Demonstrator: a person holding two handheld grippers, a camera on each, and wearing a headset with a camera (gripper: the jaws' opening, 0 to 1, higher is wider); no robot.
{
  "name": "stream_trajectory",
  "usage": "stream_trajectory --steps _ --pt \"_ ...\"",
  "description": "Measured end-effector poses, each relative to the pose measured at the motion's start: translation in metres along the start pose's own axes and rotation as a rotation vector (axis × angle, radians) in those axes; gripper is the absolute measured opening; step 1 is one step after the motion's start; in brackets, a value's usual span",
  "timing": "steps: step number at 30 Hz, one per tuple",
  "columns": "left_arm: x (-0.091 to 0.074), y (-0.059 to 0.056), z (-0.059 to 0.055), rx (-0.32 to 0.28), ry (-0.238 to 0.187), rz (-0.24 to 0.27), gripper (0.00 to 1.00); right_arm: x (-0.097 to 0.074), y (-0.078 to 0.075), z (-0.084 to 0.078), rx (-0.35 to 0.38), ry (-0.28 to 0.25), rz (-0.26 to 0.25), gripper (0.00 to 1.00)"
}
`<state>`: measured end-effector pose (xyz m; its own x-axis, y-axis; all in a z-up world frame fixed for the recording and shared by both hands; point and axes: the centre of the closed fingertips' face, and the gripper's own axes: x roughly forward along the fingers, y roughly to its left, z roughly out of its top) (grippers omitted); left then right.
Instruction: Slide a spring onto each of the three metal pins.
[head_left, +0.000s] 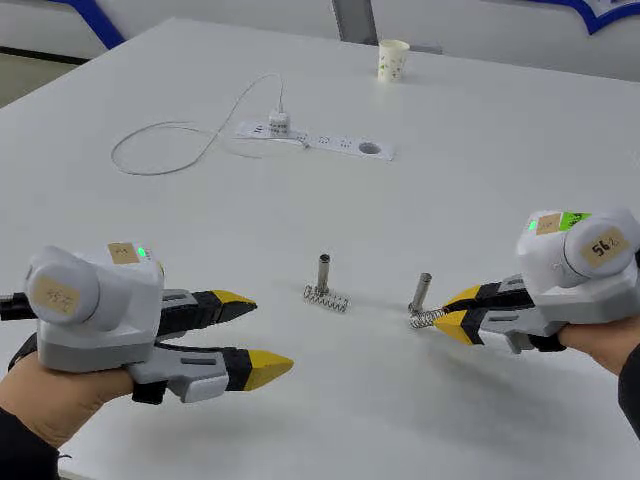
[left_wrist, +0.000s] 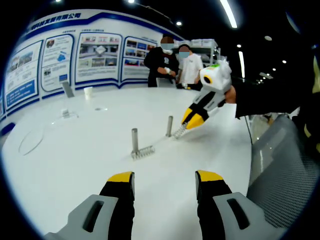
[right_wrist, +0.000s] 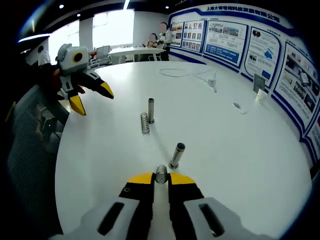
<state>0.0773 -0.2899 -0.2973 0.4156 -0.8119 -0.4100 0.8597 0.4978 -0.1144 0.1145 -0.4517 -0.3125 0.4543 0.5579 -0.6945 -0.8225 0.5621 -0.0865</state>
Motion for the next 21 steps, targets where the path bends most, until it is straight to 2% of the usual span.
stream_trajectory --steps 21 --pt "-0.0003 0.0000 0.0016 0.002 -0.007 0.000 0.50 -0.0086 -0.0015 0.0078 -0.004 0.010 -0.003 0.12"
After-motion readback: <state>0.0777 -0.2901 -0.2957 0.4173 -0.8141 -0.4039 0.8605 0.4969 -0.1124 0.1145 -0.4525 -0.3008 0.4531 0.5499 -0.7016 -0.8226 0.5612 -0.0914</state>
